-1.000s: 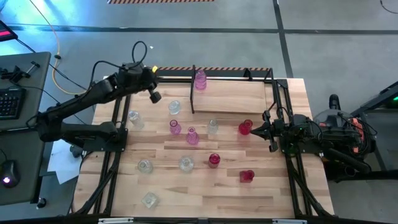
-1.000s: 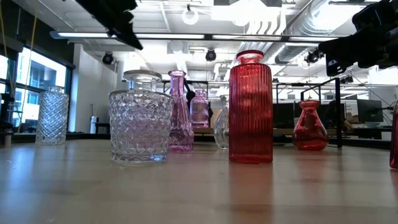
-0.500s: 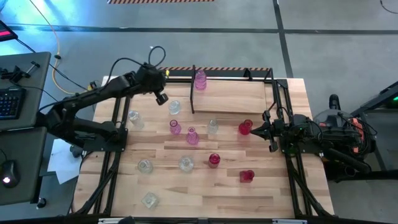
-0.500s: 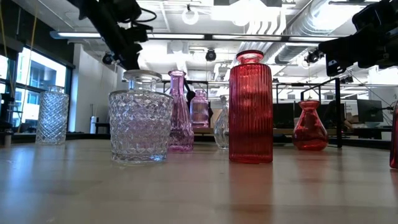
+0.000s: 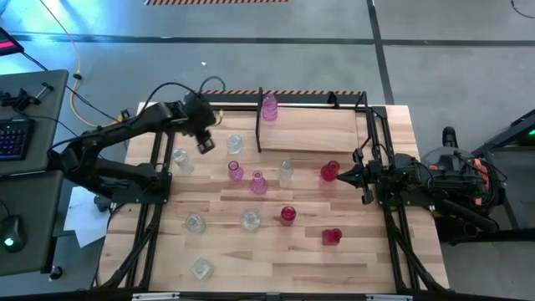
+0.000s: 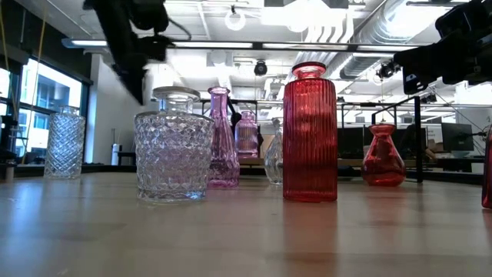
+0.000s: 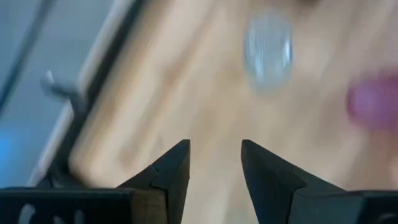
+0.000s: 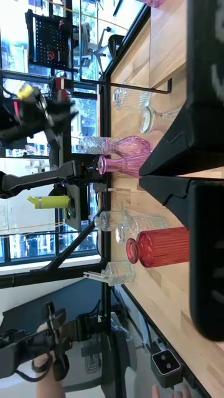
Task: Sort vases onto shelf
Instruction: Put the transparent vase on the shelf
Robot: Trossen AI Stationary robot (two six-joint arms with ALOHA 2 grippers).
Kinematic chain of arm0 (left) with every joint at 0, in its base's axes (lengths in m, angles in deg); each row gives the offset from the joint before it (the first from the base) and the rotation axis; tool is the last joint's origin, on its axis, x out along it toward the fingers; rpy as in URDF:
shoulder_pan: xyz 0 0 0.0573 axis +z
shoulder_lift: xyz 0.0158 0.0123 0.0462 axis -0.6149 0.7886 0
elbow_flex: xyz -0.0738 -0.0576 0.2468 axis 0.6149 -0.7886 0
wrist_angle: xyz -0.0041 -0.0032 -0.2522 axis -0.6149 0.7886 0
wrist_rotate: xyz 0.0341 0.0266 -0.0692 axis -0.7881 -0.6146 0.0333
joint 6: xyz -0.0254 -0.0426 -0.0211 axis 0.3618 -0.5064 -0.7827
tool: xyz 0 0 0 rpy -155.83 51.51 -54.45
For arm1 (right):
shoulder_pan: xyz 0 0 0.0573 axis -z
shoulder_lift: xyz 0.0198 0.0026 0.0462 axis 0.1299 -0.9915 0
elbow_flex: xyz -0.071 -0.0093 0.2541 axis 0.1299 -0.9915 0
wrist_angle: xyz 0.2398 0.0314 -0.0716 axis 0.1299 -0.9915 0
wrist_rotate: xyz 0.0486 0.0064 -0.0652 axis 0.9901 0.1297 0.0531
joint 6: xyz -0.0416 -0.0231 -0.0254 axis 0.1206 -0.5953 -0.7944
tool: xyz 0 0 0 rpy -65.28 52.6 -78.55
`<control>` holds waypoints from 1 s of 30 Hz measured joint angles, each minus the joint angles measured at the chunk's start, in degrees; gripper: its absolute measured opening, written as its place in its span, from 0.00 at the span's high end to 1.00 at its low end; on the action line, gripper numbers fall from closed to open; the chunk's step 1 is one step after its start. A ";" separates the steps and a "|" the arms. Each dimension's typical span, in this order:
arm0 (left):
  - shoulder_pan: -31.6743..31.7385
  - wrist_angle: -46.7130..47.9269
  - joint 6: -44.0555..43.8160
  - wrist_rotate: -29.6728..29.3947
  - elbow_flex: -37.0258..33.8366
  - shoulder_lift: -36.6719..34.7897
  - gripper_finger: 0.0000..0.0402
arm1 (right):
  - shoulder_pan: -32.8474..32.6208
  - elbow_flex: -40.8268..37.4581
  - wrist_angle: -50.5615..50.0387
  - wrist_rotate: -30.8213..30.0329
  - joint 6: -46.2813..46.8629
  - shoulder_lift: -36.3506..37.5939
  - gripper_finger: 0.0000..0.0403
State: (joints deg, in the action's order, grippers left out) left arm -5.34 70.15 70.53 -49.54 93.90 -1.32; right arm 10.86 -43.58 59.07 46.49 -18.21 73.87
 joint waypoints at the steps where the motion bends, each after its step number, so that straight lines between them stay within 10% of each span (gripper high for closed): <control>1: -0.30 2.94 -0.92 -0.33 0.15 -0.49 0.66 | 0.00 0.01 0.01 -0.02 -0.02 0.00 1.00; 30: -1.52 14.61 -17.41 -5.97 -10.82 -20.41 0.67 | 0.00 0.02 0.01 0.00 -0.01 0.00 1.00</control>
State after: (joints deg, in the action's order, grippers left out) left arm -6.86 84.77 53.12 -55.50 83.07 -21.73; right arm 10.86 -43.57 59.07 46.48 -18.21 73.87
